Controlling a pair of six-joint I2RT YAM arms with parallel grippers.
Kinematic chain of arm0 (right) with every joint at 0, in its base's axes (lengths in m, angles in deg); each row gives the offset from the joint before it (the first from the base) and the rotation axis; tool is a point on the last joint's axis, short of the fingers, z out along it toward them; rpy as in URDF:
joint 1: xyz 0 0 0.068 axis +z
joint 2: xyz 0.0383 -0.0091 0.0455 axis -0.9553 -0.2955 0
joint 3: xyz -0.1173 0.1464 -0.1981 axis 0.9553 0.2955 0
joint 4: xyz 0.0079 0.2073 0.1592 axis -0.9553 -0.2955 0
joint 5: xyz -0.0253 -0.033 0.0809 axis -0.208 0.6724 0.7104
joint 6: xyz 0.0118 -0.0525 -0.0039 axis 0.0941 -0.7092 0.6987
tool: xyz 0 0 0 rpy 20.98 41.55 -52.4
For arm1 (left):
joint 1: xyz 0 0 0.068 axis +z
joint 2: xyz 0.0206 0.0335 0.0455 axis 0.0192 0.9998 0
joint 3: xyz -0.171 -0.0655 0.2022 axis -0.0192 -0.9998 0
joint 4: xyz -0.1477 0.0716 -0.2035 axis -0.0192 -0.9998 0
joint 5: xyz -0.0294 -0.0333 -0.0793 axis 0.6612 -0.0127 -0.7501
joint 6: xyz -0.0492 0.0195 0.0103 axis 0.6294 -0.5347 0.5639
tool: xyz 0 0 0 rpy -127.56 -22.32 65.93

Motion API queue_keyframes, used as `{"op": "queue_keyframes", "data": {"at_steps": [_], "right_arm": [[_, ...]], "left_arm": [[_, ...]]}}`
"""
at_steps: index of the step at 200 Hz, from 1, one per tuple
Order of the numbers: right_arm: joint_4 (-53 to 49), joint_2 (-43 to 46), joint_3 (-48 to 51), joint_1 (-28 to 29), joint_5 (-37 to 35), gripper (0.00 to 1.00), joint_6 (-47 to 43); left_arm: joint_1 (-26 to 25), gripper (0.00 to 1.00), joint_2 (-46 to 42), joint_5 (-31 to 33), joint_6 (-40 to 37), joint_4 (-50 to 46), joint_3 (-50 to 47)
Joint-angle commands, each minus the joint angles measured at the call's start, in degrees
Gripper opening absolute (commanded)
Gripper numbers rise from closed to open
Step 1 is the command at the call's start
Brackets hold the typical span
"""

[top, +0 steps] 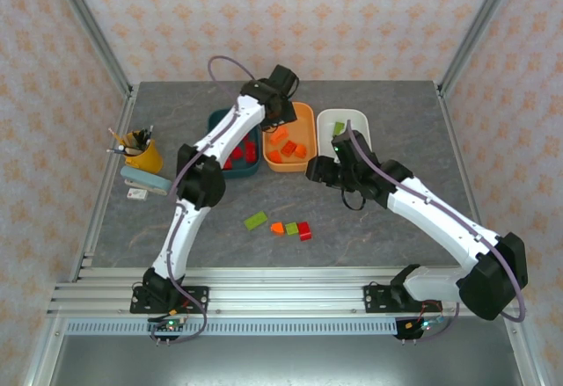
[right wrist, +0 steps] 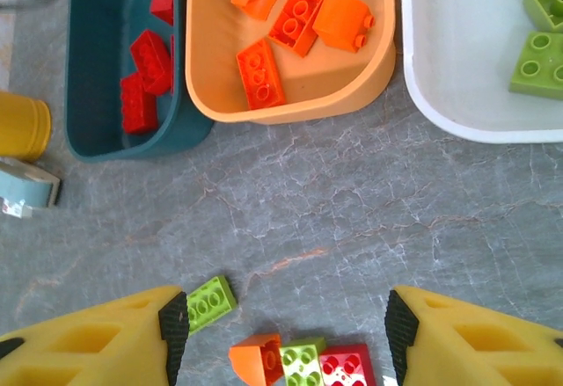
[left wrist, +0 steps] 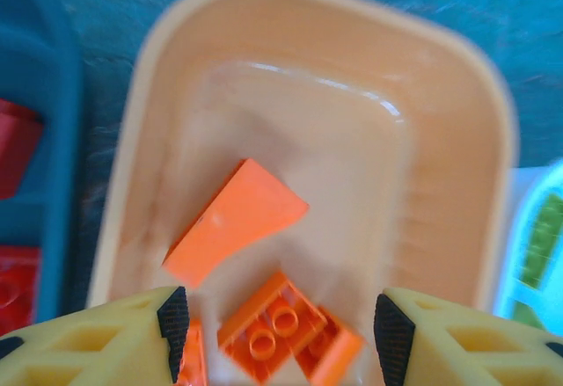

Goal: Sort the legos into containers by color

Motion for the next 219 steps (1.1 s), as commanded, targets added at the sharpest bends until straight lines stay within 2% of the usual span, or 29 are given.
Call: {"op": "queue_keyframes", "data": {"at_steps": [1,35,60,80,106,129,147,196,219], "right_arm": [[-3.3,-2.4,-2.5,3.9,-2.3,0.63,-5.0],[-4.9,-11.4,-7.4,14.2,-4.2,0.62,-8.4],[-6.2,-19.3,-12.6,21.2,-5.1,0.63,-14.2],[-11.6,-27.3,-18.8,22.9,-4.9,0.66,-20.0],[-18.8,-37.0,-26.6,23.8,-5.3,0.72,-19.7],[-20.2,-41.8,-30.1,25.7,-7.7,0.88,-18.1],[-21.1,-44.8,-32.6,25.7,-7.4,0.93,-16.3],[-22.7,-51.8,-38.5,25.7,-7.6,0.93,-13.9],[-24.5,-54.6,-40.7,25.8,-9.0,0.88,-12.2]], "left_arm": [[-1.1,0.61,-13.8,3.2,1.3,-1.7,-6.9],[-1.9,0.67,-38.2,7.5,6.3,1.7,-34.3],[-1.9,0.69,-56.7,7.3,9.0,3.1,-56.3],[-2.0,0.70,-71.4,6.9,12.7,1.7,-71.5],[-2.1,0.73,-88.8,6.3,18.1,-2.5,-85.4],[-2.2,0.75,-100.1,6.4,21.7,-6.5,-91.7],[-2.1,0.74,-104.9,6.3,23.5,-8.3,-93.8],[-2.1,0.75,-106.1,6.0,23.1,-8.7,-93.1],[-2.2,0.75,-105.9,5.5,22.1,-8.1,-92.8]]}}
